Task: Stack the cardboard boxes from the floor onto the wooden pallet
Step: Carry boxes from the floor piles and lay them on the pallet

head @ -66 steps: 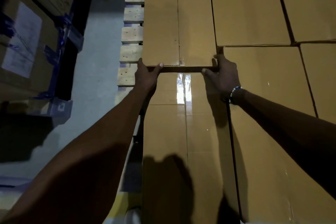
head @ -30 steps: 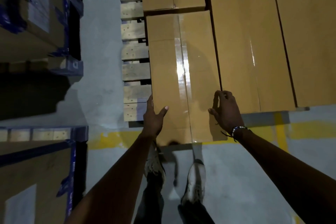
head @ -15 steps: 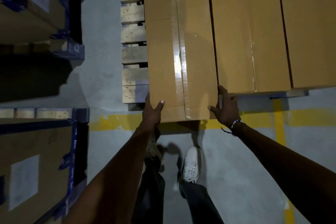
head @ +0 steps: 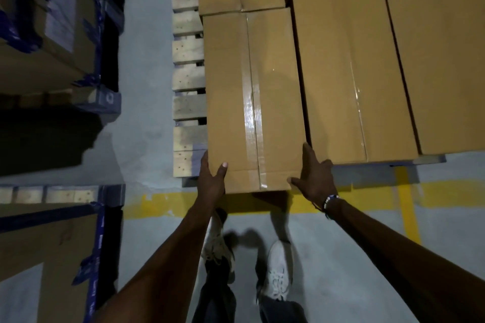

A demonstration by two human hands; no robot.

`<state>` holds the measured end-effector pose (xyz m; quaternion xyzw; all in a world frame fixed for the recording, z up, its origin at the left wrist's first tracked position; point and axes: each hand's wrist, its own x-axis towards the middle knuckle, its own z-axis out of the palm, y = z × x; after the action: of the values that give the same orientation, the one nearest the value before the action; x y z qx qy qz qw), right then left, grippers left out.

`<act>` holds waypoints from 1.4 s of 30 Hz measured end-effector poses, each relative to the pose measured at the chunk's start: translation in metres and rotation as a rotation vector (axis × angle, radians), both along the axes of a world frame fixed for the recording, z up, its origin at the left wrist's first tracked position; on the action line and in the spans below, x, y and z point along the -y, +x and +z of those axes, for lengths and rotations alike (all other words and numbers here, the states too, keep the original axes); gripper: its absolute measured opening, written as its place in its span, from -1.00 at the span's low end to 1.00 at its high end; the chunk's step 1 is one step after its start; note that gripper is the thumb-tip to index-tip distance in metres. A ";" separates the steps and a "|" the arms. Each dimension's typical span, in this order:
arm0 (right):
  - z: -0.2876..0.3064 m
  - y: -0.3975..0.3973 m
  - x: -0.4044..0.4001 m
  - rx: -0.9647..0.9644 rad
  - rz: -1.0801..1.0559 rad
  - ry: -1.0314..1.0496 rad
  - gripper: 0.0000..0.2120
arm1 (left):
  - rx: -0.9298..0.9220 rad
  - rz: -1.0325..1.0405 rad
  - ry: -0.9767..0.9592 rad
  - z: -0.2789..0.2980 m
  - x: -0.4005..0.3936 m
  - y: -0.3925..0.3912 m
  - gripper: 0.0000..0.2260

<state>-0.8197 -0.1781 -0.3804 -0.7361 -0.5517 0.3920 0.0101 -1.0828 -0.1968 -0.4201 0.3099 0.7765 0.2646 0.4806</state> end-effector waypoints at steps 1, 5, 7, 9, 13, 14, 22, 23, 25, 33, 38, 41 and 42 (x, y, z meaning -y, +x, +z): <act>0.001 0.000 -0.003 0.024 0.025 -0.009 0.11 | -0.002 0.000 0.000 -0.002 -0.001 0.000 -0.40; 0.008 0.006 -0.023 0.115 0.249 -0.032 0.33 | 0.008 0.005 0.004 -0.009 -0.006 -0.001 -0.40; 0.014 0.011 -0.034 0.189 0.413 -0.050 0.45 | 0.018 0.002 -0.009 -0.010 -0.010 0.000 -0.40; 0.020 0.017 -0.044 0.242 0.526 -0.046 0.45 | 0.016 -0.004 -0.011 -0.010 -0.013 0.001 -0.39; 0.019 0.040 -0.060 0.152 0.580 0.009 0.41 | 0.004 0.003 -0.002 -0.011 -0.018 0.004 -0.38; 0.016 0.047 -0.062 0.121 0.579 0.017 0.41 | 0.004 0.011 -0.002 -0.011 -0.018 0.004 -0.38; 0.001 0.074 -0.060 -0.030 0.581 0.117 0.32 | -0.046 0.027 0.033 -0.012 -0.017 0.006 -0.40; -0.001 0.075 -0.060 -0.034 0.592 0.126 0.31 | -0.056 0.029 0.037 -0.011 -0.017 0.006 -0.41; -0.004 0.077 -0.059 -0.036 0.610 0.138 0.26 | -0.090 0.027 0.050 -0.009 -0.018 0.009 -0.42; -0.013 0.082 -0.061 -0.057 0.576 0.171 0.07 | -0.137 0.039 0.077 -0.008 -0.035 0.013 -0.45; -0.019 0.083 -0.062 -0.042 0.576 0.226 -0.03 | -0.159 0.026 0.078 -0.012 -0.046 0.012 -0.43; -0.020 0.083 -0.061 -0.045 0.561 0.233 -0.03 | -0.160 0.013 0.066 -0.009 -0.048 0.011 -0.41; -0.019 0.082 -0.061 -0.045 0.551 0.235 -0.02 | -0.155 0.007 0.065 -0.008 -0.048 0.010 -0.40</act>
<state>-0.7380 -0.1167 -0.3995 -0.5437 -0.7719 0.3295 0.0008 -1.0723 -0.1487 -0.4285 0.3422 0.8035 0.2666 0.4077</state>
